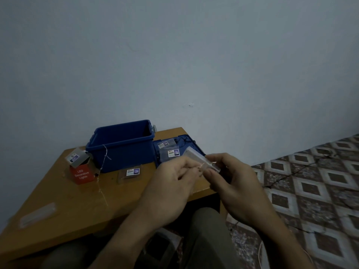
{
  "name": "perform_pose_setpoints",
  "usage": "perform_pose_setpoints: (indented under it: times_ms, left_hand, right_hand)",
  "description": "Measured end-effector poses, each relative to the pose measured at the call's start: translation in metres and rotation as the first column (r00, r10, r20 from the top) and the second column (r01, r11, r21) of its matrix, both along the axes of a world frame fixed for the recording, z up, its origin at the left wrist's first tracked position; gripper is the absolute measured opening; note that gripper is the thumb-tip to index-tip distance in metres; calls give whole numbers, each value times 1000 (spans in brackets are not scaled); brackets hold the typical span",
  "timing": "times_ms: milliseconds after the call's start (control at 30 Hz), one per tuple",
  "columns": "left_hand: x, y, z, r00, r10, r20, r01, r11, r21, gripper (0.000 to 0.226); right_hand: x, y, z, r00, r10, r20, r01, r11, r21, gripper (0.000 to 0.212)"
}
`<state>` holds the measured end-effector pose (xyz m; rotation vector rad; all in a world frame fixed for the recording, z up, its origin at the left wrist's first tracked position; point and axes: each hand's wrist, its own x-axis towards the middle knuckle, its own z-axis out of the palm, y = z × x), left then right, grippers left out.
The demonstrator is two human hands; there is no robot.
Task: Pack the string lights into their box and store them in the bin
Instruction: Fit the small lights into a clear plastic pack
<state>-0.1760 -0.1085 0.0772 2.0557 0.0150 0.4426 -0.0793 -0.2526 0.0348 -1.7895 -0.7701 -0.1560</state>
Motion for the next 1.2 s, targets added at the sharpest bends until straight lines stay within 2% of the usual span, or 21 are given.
perform_pose_setpoints:
  times_ms: [67, 267, 400, 533, 733, 833, 1000, 1200]
  left_hand:
    - [1, -2, -7, 999, 30, -10, -31, 995, -100, 11]
    - [9, 6, -13, 988, 63, -139, -96, 965, -246, 27]
    - [6, 9, -11, 987, -82, -140, 35, 949, -314, 18]
    - [5, 10, -9, 986, -126, -107, 85, 941, -327, 22]
    - [6, 14, -9, 974, -193, -121, 131, 909, -395, 23]
    - [5, 14, -9, 977, -171, -124, 112, 917, -383, 23]
    - [2, 4, -3, 993, -35, -108, 14, 981, -193, 24]
    - [3, 3, 0, 992, -17, -124, -17, 964, -266, 28]
  right_hand:
    - [1, 2, -3, 1000, 3, -14, -2, 999, 40, 27]
    - [0, 3, -1, 996, 70, -51, -61, 985, 162, 28]
    - [-2, 1, 3, 985, 139, -103, -111, 966, 235, 30]
    - [-3, 1, 7, 973, 189, -128, -147, 947, 284, 24]
    - [-5, -1, 9, 957, 227, -184, -155, 928, 339, 31]
    - [-5, 0, 9, 948, 241, -211, -151, 917, 368, 27]
    - [-4, 1, 7, 943, 236, -234, -133, 914, 384, 18]
    - [-4, 0, 7, 943, 241, -229, -140, 913, 384, 16]
